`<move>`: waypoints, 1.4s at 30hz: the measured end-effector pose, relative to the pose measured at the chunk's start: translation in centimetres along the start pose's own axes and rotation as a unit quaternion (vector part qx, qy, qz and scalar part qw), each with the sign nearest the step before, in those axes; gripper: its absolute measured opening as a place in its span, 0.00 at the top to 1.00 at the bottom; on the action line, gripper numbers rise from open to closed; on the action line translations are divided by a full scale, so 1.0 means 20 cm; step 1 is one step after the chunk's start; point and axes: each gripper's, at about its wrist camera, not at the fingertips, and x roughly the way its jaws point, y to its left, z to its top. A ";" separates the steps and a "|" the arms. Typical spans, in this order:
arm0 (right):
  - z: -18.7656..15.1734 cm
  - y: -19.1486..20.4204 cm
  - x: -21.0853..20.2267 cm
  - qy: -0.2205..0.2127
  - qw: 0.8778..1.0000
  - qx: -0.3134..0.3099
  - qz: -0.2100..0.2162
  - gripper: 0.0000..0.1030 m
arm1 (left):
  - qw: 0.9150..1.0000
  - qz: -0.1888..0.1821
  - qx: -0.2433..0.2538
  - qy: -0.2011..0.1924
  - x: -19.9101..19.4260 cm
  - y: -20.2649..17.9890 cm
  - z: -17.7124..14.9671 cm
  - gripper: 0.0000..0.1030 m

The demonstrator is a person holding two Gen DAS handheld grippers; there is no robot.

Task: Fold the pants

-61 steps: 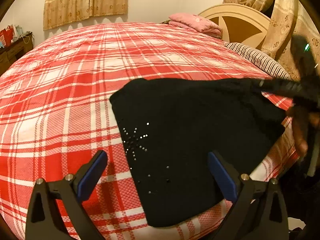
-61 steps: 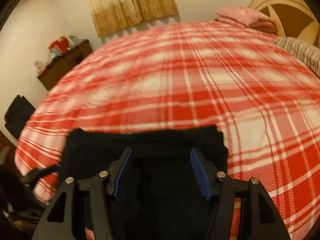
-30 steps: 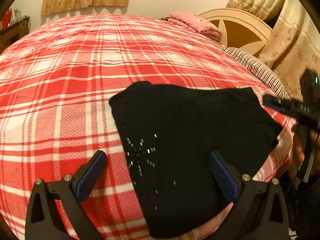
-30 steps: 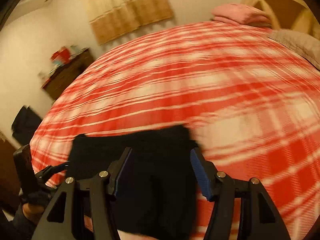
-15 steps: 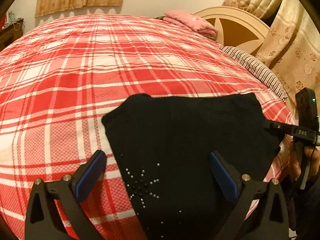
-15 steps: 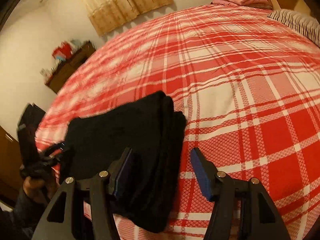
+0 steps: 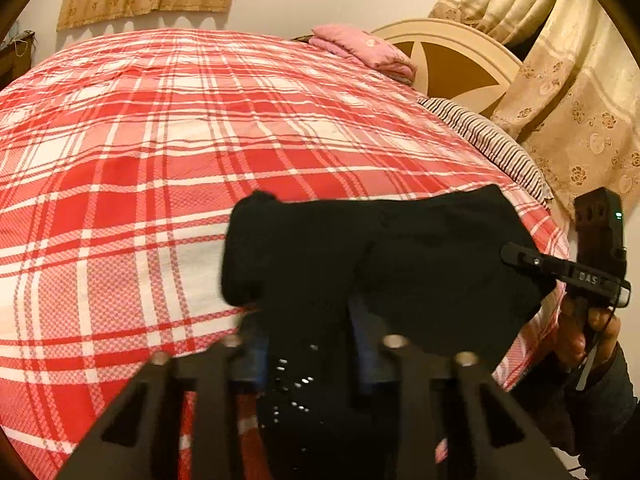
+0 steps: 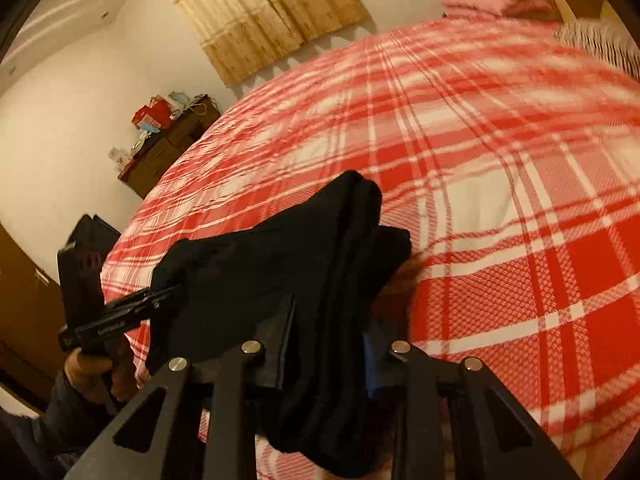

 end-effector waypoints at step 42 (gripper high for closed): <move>0.56 1.01 1.37 0.093 0.984 -0.099 0.112 0.66 | 0.956 0.242 -0.136 -0.091 -0.48 1.14 -0.01 0.36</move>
